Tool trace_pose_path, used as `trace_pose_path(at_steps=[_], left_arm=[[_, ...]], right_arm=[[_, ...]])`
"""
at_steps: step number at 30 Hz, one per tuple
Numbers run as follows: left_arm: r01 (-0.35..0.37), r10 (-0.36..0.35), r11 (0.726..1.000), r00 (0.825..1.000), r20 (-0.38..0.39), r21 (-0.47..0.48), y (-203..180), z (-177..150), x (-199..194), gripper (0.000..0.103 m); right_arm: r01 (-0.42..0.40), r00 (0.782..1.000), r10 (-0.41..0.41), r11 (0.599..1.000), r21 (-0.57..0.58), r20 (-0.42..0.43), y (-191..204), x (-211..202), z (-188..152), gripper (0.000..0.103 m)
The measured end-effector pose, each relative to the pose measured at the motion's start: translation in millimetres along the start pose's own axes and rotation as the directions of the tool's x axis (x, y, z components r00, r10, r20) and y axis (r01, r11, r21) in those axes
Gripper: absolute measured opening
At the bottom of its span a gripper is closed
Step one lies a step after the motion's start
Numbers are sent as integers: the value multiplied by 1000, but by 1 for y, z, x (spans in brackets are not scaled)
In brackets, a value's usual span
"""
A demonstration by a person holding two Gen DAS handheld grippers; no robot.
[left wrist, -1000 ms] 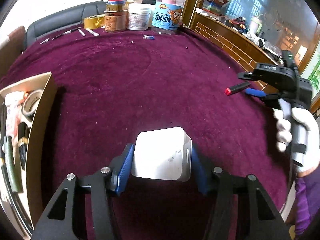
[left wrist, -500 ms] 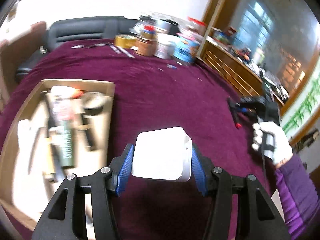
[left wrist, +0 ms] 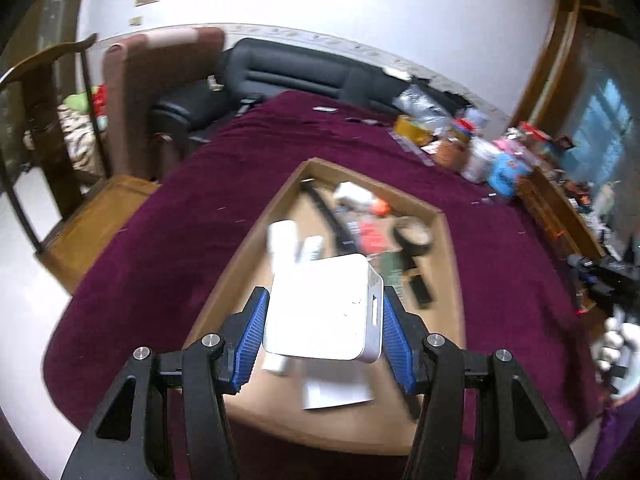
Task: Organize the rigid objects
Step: 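Carry the second charger and black marker over the box with both tools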
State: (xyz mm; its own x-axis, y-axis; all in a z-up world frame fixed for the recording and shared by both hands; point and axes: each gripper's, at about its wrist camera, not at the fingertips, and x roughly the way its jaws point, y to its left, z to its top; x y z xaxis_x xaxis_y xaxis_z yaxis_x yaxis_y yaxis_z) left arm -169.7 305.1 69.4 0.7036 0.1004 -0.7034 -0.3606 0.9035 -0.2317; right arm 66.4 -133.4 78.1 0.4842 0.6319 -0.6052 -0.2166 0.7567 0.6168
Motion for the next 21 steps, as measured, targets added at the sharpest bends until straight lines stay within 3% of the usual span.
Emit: trace_pose_path(at_steps=[5, 10, 13, 18, 21], left_arm=[[-40, 40, 999, 997, -59, -4, 15, -2, 28, 50], [-111, 118, 992, 986, -115, 65, 14, -2, 51, 50], [-118, 129, 989, 982, -139, 90, 14, -4, 60, 49], [-116, 129, 986, 985, -112, 117, 10, -4, 59, 49], [-86, 96, 989, 993, -75, 117, 8, -4, 50, 49]], right_arm=[[-113, 988, 103, 990, -81, -119, 62, 31, -33, 14], [-188, 956, 143, 969, -162, -255, 122, 75, -76, 14], [-226, 933, 158, 957, -184, -323, 150, 101, -101, 14], [-224, 914, 133, 954, -202, -383, 173, 138, -129, 14], [-169, 926, 69, 955, -243, -371, 180, 150, -139, 14]])
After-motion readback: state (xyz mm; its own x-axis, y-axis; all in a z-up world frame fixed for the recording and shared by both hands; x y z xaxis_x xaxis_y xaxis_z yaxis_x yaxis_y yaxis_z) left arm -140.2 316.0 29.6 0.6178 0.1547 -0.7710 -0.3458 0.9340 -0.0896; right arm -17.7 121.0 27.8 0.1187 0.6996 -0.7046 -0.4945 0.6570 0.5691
